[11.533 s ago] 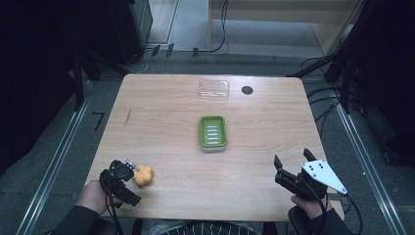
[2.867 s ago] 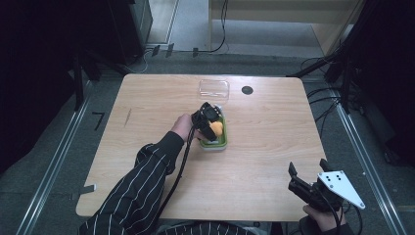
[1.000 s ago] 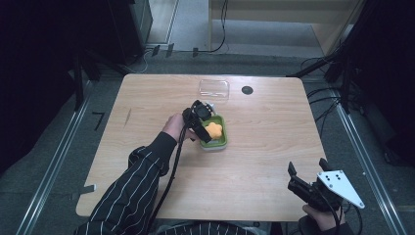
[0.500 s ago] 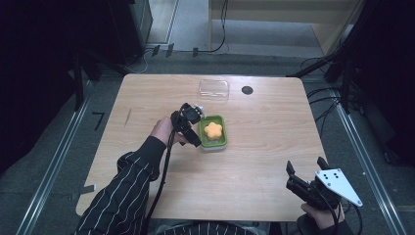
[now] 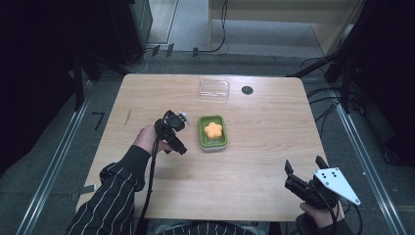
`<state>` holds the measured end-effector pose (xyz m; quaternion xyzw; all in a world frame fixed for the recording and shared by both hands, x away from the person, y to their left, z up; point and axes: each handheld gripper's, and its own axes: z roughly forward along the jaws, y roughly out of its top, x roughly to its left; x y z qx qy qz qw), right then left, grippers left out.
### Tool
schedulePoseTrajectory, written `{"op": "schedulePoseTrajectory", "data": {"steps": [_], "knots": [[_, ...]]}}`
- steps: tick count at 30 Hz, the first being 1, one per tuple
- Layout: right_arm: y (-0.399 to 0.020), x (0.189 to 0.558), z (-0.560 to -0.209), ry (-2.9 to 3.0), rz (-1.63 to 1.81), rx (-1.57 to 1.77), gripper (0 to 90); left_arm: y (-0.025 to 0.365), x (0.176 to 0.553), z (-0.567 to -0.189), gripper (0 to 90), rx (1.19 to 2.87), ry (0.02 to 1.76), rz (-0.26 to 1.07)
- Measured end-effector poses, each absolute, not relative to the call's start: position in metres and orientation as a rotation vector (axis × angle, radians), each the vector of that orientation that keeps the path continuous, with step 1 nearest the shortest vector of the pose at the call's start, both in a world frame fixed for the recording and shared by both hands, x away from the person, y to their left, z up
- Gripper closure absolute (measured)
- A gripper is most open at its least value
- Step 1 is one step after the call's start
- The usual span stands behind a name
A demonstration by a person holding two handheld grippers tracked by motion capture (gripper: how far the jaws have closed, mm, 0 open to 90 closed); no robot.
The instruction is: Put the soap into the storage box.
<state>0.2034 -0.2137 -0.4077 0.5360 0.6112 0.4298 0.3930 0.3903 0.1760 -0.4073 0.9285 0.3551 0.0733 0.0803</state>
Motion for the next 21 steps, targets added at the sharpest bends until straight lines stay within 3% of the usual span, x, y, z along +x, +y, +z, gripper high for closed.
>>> {"op": "schedulePoseTrajectory", "data": {"steps": [21], "knots": [[-0.213, 0.204, -0.408, 1.553, 1.096, 1.356, 13.7, 0.214, 0.351, -0.423, 7.7, 2.815, 1.153, 0.185]]}}
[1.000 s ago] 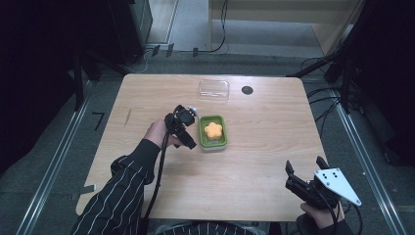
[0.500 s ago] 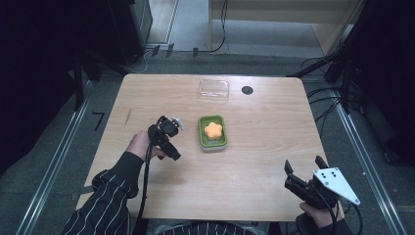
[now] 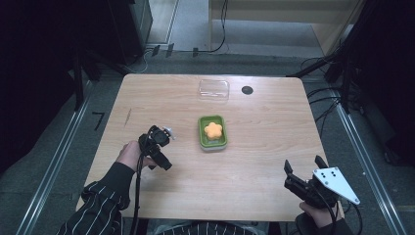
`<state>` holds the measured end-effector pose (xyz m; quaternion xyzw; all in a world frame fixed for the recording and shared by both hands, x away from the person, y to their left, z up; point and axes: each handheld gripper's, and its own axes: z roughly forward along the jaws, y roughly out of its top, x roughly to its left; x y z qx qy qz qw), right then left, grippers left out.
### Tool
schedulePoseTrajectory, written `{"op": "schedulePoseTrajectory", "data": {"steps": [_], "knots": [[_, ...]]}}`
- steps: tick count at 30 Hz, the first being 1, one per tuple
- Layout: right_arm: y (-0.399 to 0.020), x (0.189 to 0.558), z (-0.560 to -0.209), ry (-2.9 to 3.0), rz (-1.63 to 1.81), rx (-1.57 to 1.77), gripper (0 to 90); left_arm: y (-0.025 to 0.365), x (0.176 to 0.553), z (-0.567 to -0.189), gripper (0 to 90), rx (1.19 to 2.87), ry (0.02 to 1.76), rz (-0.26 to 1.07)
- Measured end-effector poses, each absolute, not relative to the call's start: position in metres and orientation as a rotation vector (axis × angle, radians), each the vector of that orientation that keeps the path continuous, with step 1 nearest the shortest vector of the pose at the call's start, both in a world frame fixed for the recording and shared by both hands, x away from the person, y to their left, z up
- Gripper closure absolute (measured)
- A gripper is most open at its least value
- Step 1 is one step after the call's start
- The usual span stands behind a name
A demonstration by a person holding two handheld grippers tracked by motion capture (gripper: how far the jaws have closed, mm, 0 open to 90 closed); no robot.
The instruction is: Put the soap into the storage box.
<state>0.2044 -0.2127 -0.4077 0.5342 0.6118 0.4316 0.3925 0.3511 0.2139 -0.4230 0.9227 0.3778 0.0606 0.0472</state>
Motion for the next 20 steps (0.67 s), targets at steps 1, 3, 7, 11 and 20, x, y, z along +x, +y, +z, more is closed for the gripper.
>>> {"op": "schedulePoseTrajectory", "data": {"steps": [1, 3, 7, 11, 20], "knots": [[-0.213, 0.204, -0.408, 1.554, 1.096, 1.355, 13.7, 0.215, 0.349, -0.424, 7.8, 2.816, 1.157, 0.179], [-0.213, 0.204, -0.408, 1.554, 1.095, 1.358, 13.7, 0.218, 0.345, -0.427, 7.8, 2.830, 1.161, 0.171], [-0.213, 0.204, -0.408, 1.552, 1.095, 1.356, 13.7, 0.223, 0.339, -0.431, 7.8, 2.844, 1.167, 0.155], [-0.213, 0.204, -0.408, 1.554, 1.095, 1.353, 13.7, 0.225, 0.334, -0.433, 7.9, 2.842, 1.171, 0.164], [-0.213, 0.205, -0.408, 1.555, 1.093, 1.357, 13.7, 0.228, 0.333, -0.440, 7.9, 2.866, 1.168, 0.142]]}}
